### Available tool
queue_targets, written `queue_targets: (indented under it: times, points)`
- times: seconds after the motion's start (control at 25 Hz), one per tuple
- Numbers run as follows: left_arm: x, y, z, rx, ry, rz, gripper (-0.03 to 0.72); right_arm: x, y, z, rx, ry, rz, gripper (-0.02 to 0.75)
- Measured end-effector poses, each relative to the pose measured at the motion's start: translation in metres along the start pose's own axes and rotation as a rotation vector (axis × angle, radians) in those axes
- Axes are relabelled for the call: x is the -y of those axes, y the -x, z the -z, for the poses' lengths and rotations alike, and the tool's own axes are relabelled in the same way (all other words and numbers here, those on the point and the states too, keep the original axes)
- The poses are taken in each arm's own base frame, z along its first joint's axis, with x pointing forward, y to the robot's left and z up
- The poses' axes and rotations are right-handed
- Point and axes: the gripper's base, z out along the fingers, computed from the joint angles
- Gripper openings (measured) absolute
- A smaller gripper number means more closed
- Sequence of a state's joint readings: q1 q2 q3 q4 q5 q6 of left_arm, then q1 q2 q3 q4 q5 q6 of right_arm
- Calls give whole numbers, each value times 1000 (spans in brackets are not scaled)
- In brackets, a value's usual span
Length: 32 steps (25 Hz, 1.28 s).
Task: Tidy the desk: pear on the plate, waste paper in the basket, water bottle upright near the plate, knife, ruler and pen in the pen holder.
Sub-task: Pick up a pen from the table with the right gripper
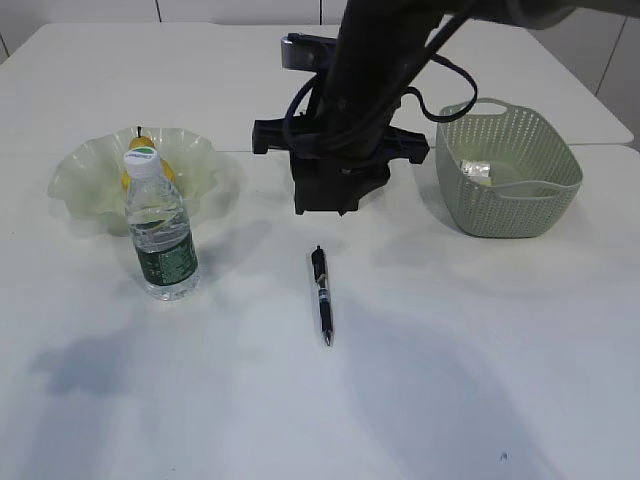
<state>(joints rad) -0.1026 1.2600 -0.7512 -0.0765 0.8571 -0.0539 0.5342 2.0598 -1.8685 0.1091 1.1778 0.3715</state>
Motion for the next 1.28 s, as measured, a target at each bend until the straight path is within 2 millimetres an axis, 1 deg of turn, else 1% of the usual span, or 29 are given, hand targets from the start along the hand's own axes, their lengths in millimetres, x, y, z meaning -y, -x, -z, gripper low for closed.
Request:
queue_targets:
  times: [0.08, 0.2, 0.36, 0.48, 0.72, 0.84, 1.08, 1.28]
  points:
    - [0, 1, 0, 11, -1, 0, 384, -2, 8, -5, -6, -12, -14, 344]
    - [0, 3, 0, 32, -2, 0, 384, -5, 20, -17, 4, -20, -20, 344]
    - [0, 4, 0, 40, -2, 0, 384, -7, 33, -41, 9, -34, -28, 344]
    - [0, 4, 0, 41, -3, 0, 384, -6, 37, -60, -9, -44, -42, 344]
    - [0, 4, 0, 41, -3, 0, 384, 0, 36, -94, -60, -89, -74, 344]
    - [0, 4, 0, 41, -3, 0, 384, 3, 36, -99, -60, -113, -70, 344]
    - [0, 5, 0, 57, -3, 0, 384, 7, 38, -99, -41, -155, -63, 344]
    - [0, 5, 0, 59, -5, 1, 384, 9, 36, -112, -64, -166, -65, 344]
